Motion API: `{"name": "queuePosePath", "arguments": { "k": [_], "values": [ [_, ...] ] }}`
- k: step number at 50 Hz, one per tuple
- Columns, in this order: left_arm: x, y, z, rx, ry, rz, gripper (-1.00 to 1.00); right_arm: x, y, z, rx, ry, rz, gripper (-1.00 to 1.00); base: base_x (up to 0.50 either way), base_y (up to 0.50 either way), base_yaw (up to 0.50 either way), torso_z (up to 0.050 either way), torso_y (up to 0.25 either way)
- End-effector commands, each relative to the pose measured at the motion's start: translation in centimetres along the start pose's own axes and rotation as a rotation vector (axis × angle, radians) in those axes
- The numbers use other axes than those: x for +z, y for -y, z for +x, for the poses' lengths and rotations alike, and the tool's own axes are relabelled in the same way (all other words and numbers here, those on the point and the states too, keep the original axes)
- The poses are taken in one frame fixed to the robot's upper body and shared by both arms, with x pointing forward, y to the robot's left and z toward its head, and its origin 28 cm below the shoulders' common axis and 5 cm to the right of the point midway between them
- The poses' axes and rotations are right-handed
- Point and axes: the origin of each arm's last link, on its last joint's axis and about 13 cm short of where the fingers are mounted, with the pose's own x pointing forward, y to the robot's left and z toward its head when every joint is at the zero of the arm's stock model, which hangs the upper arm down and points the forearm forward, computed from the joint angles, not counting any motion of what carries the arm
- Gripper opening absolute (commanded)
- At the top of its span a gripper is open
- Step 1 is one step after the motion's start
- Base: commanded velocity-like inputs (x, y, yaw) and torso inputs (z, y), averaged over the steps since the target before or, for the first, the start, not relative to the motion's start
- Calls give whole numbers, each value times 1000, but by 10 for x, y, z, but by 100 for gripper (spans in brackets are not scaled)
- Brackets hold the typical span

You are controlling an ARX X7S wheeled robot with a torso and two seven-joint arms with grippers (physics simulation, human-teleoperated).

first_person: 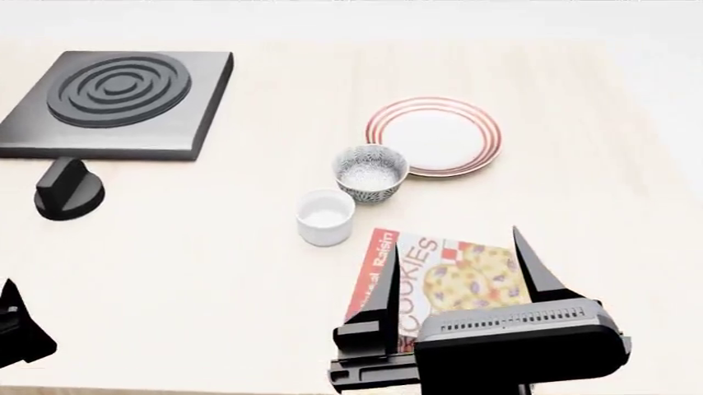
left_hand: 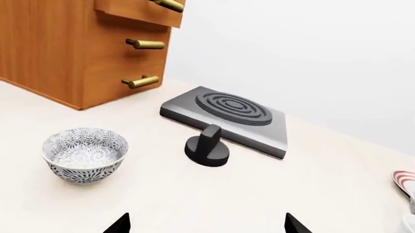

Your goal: Pick the akita bowl between the plate and the ramekin and place it on the plate.

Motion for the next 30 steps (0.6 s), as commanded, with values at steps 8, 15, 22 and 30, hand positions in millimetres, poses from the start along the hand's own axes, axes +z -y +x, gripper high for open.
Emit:
{"name": "queuePosePath", "arguments": {
  "k": [8,15,22,30],
  "values": [
    [0,0,0,-1,1,1,100,-1,0,0,2,-6,4,100,299,0,0,0,0],
    [0,0,0,0,2,3,100,0,1,0,-3,-5,2,100,304,0,0,0,0],
    [0,0,0,-2,2,3,100,-1,1,0,0,-9,1,100,153,0,0,0,0],
    [0,1,0,-3,2,3,100,-1,1,0,0,-10,5,100,141,0,0,0,0]
  ]
}}
